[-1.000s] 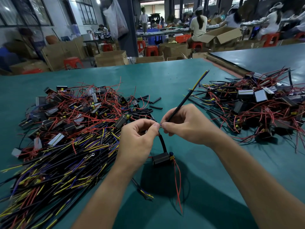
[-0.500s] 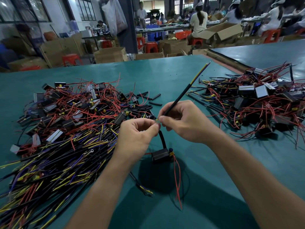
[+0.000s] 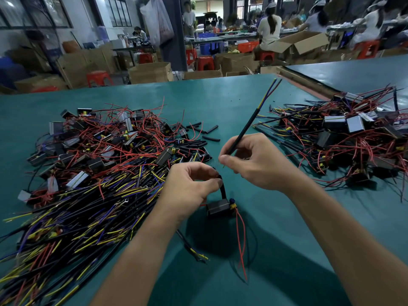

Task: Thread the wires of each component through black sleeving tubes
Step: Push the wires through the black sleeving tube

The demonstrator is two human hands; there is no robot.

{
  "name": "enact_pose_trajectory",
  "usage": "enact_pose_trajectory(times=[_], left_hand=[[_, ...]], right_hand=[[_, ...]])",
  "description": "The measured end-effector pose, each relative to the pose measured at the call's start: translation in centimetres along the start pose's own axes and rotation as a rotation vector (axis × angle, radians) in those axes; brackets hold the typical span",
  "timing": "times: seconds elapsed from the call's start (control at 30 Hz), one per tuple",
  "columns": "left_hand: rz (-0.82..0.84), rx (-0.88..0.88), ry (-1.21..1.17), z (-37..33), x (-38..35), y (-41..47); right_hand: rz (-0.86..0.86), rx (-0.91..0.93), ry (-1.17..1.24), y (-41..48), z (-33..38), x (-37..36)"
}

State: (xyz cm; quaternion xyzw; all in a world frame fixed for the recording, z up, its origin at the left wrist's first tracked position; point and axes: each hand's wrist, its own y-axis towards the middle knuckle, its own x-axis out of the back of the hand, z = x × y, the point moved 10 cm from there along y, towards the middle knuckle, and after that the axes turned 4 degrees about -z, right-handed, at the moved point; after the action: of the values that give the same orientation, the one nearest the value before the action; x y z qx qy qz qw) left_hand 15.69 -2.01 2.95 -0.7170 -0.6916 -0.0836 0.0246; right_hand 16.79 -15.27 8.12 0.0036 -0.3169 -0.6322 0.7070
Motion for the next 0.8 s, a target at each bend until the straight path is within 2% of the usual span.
enact_pose_trajectory(times=[0.27, 0.8], left_hand=[[-0.031, 0.0, -0.018, 0.1, 0.3, -0.2], [-0.074, 0.053, -0.083, 0.7, 0.2, -0.4]], right_hand=[[0.103, -0.018, 0.031, -0.2, -0.1, -0.9], [0.116, -0.013, 0.054, 0.0, -1.0, -0.8]])
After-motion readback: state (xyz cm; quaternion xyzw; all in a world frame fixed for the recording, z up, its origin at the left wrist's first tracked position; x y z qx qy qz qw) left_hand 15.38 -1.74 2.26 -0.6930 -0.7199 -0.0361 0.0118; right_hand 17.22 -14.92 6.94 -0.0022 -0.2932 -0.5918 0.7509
